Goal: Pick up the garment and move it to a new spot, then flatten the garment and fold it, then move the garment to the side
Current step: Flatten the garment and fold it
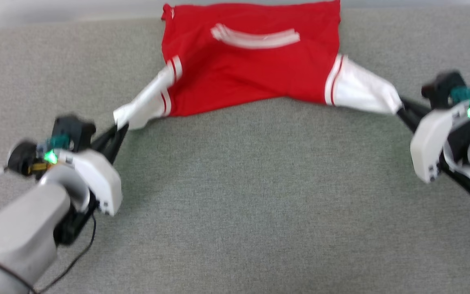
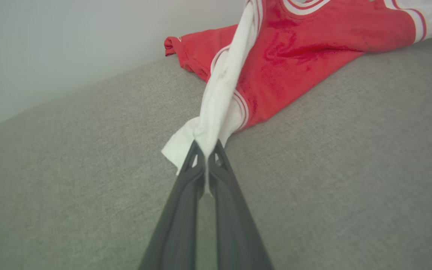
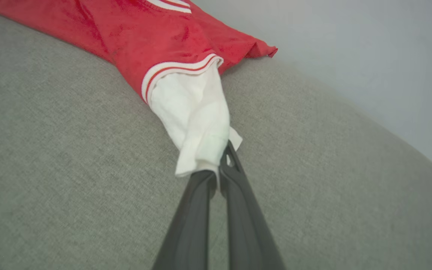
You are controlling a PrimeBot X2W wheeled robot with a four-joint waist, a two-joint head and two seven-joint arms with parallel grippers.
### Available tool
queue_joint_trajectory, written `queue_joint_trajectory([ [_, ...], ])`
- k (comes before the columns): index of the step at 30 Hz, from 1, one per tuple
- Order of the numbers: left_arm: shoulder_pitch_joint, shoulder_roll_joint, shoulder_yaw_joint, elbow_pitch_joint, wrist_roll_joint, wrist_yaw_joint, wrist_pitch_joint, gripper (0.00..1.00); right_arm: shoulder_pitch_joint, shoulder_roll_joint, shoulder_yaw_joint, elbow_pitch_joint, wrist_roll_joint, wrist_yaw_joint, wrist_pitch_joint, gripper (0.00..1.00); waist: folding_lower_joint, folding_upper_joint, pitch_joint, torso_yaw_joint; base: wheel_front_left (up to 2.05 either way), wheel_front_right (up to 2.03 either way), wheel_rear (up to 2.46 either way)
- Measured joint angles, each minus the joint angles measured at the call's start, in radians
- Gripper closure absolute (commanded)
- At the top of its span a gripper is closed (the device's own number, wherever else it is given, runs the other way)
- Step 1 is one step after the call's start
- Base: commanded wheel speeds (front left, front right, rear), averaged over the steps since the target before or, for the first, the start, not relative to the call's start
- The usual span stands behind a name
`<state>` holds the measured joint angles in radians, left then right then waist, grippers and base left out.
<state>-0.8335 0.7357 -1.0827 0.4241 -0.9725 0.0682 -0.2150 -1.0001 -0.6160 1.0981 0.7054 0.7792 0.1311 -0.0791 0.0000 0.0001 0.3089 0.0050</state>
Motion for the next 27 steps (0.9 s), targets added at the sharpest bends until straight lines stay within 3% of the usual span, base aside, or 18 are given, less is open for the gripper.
queue_joint_trajectory([
  [10, 0.328, 0.142, -0.003, -0.211, -0.125, 0.174, -0.013, 1.00, 0.293, -0.100, 0.012, -0.062, 0.050, 0.000, -0.032, 1.00, -0.0001, 0.0000, -0.131, -0.007, 0.00, 0.00, 0.00],
  [15, 0.494, 0.184, -0.006, -0.289, -0.184, 0.243, -0.029, 1.00, 0.443, -0.132, -0.028, -0.100, 0.062, 0.000, -0.043, 1.00, -0.0003, 0.0000, -0.185, -0.020, 0.00, 0.00, 0.00],
  [21, 0.678, 0.204, 0.006, -0.359, -0.242, 0.303, -0.044, 1.00, 0.650, -0.177, -0.081, -0.171, 0.093, 0.000, -0.015, 1.00, -0.0003, 0.0000, -0.247, -0.026, 0.00, 0.00, 0.00],
  [27, 0.752, 0.202, 0.030, -0.386, -0.238, 0.329, -0.045, 1.00, 0.813, -0.211, -0.155, -0.265, 0.119, 0.000, 0.063, 1.00, -0.0004, 0.0000, -0.273, -0.005, 0.00, 0.00, 0.00],
])
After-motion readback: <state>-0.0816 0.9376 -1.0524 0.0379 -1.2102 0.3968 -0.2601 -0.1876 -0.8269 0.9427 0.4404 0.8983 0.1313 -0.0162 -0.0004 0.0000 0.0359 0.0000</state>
